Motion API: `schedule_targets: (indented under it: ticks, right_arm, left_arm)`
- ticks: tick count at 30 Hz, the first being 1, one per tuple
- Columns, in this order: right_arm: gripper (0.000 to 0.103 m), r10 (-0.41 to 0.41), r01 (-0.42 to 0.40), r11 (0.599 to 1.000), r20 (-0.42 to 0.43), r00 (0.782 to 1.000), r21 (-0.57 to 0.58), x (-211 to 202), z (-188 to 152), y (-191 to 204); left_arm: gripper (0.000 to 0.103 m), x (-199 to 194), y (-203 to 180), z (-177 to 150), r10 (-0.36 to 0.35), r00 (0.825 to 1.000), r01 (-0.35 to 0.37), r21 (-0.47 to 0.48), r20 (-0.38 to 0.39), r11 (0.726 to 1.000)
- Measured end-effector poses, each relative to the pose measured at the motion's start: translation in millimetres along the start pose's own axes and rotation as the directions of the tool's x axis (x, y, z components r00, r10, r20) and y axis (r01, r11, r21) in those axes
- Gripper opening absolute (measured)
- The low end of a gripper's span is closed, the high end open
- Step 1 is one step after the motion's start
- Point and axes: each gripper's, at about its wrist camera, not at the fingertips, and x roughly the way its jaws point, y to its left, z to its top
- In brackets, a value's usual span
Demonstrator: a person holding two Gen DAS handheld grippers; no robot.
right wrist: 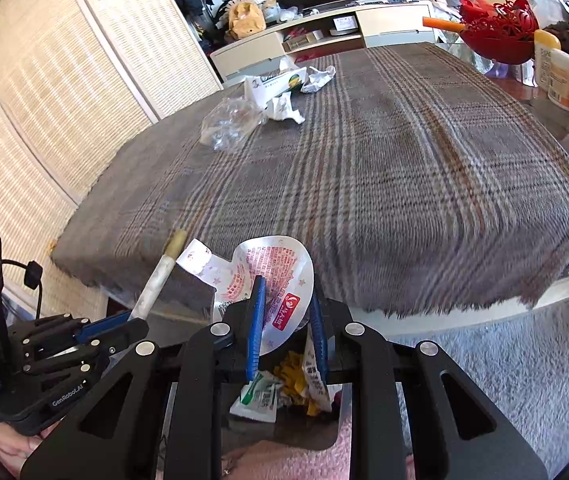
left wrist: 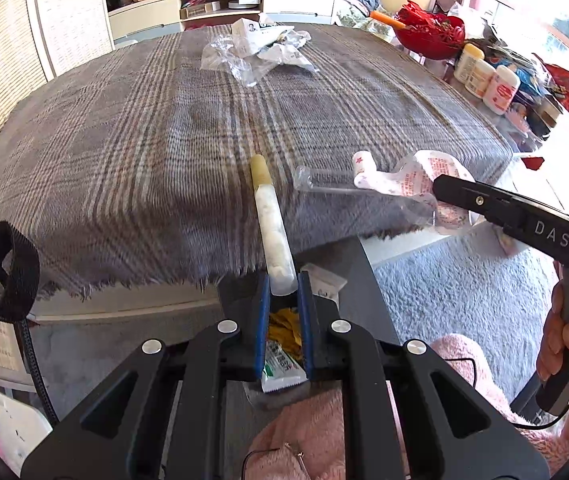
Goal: Collect trash
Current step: 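Carry the stick and lid to the bin and open both tools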
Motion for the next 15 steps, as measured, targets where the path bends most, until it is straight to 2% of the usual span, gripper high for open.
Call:
schedule_targets:
  ticks: [5, 15]
  right_arm:
    - [0.023, -0.030, 0.030, 0.999, -0.032, 0.999, -0.017, 3.9, -23.5, 9.9]
    - [0.022, -0.076, 0.074, 0.997, -0.077, 0.994, -0.026, 18.6, -44.0, 10.2]
  left_arm:
    - [0.012, -6.4, -0.1, -17.7, -0.003, 1.000, 0.003, 0.003, 0.001, 1.000]
    - [0.012, -4.0, -0.9, -35.4, -0.014, 1.000, 0.014, 0.001, -0.021, 1.000]
